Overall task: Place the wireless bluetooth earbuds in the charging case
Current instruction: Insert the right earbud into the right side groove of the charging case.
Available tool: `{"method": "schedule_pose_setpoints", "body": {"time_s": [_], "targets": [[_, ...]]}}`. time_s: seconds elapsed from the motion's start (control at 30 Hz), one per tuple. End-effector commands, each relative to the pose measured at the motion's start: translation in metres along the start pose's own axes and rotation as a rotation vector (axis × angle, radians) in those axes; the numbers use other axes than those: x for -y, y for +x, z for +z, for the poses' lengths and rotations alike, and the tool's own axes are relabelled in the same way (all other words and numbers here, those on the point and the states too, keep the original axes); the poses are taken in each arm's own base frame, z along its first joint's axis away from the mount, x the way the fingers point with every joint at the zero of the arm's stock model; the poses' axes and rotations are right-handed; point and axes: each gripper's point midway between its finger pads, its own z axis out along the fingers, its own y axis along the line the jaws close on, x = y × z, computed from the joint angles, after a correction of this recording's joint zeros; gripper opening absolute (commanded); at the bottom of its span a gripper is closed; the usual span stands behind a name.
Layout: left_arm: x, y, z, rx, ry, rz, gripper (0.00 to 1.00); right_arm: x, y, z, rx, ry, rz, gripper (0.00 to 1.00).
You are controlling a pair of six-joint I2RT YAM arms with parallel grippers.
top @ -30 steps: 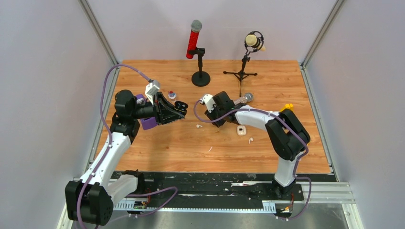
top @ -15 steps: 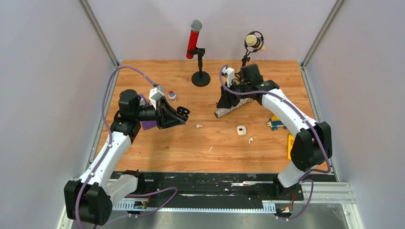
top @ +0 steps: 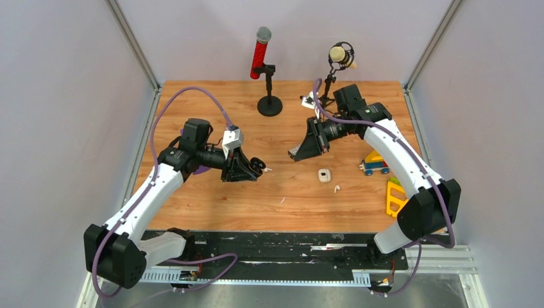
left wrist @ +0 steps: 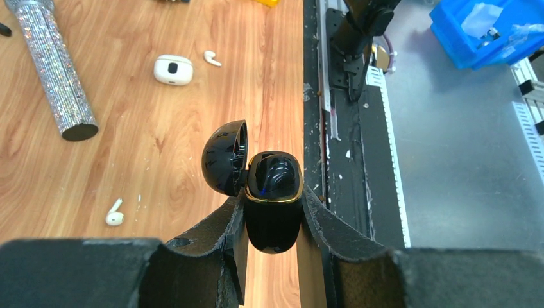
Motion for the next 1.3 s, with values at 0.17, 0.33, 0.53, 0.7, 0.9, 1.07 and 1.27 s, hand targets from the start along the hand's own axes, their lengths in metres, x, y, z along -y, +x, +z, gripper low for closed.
{"method": "schedule_pose_setpoints", "body": {"time_s": [0.17, 0.33, 0.53, 0.7, 0.9, 1.07, 1.27], "targets": [[-0.002, 0.007, 0.009, -0.108, 0.021, 0.087, 0.0, -0.039, 0.031, 0.021, -0.099, -0.184, 0.074, 0.21], [-0.002, 0.013, 0.014, -0.127, 0.04, 0.078, 0.0, -0.04, 0.042, 0.04, -0.171, -0.187, 0.089, 0.21], [0.006, 0.018, 0.019, -0.148, 0.083, 0.09, 0.0, -0.024, 0.047, 0.058, -0.226, -0.18, 0.16, 0.18], [0.009, 0.023, 0.022, -0.159, 0.102, 0.097, 0.0, -0.023, 0.05, 0.069, -0.261, -0.191, 0.185, 0.18], [0.01, 0.03, 0.024, -0.18, 0.109, 0.116, 0.0, -0.032, 0.052, 0.077, -0.29, -0.206, 0.168, 0.18], [0.012, 0.032, 0.026, -0.189, 0.112, 0.13, 0.0, -0.033, 0.059, 0.082, -0.311, -0.214, 0.182, 0.18], [0.013, 0.031, 0.027, -0.193, 0.118, 0.132, 0.0, -0.029, 0.064, 0.088, -0.332, -0.209, 0.197, 0.18]]}}
